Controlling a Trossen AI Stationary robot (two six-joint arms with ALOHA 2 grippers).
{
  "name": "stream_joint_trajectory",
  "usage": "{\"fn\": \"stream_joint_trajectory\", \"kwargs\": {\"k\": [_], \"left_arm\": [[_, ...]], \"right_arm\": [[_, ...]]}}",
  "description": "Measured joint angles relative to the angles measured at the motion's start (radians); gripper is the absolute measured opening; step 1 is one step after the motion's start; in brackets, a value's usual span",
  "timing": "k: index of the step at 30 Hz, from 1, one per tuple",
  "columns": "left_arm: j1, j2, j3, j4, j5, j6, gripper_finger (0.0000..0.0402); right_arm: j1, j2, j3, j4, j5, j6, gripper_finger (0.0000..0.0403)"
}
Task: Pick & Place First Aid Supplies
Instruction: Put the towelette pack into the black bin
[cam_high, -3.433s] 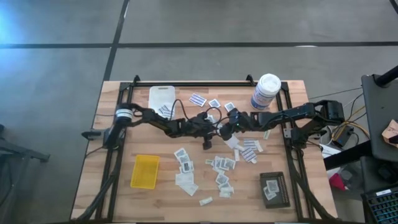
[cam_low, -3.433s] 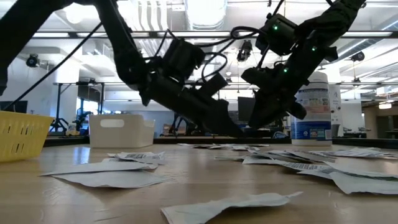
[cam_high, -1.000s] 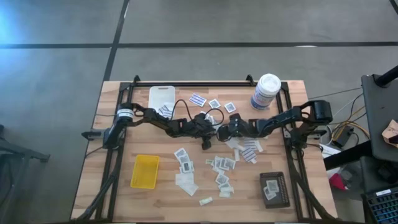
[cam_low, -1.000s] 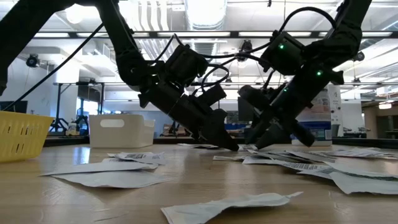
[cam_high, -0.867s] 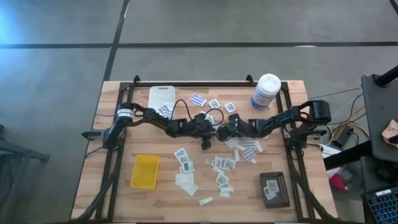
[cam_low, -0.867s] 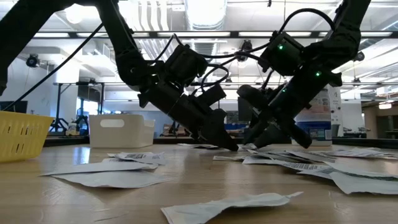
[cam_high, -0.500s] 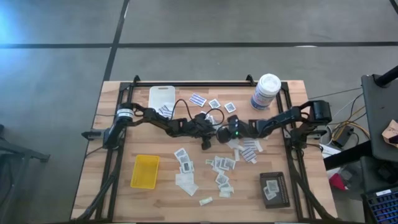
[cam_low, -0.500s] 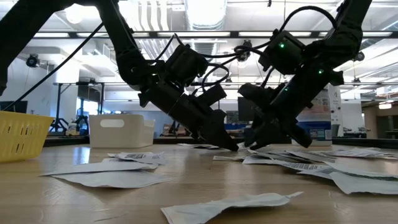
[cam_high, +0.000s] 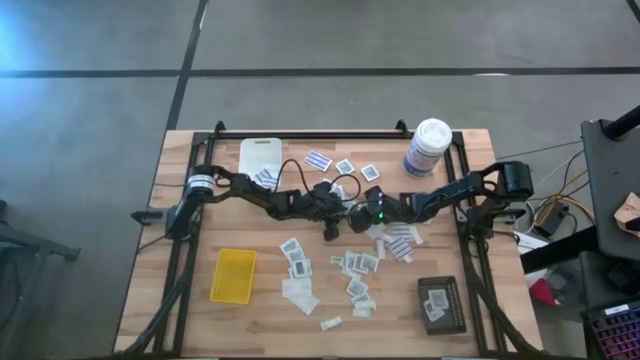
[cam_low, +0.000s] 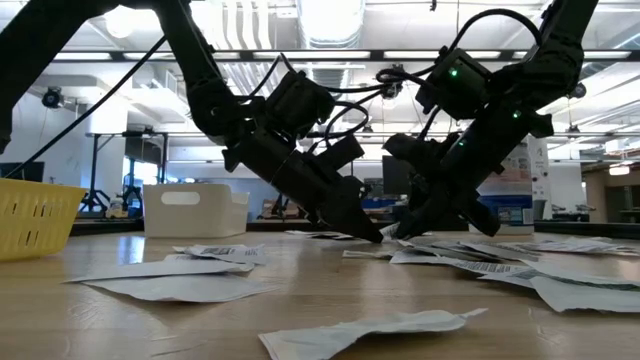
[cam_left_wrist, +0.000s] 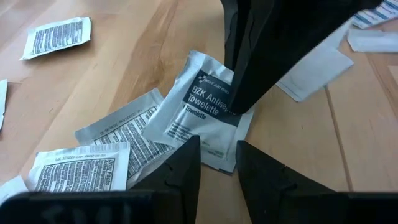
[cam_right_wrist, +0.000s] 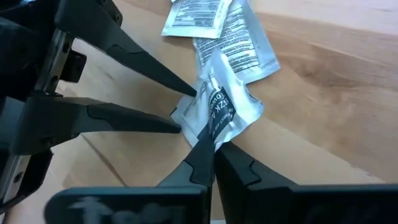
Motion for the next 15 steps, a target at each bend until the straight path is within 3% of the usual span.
{"fn": "stream_joint_trajectory", "kwargs": {"k": [15], "left_arm": [[-0.002,-0.202,-0.005,-0.316,0.001,0.065,0.0108]], "right_arm": [[0.046,-0.051,-0.001,-0.021,-0.092,-0.068,0.0008]]}}
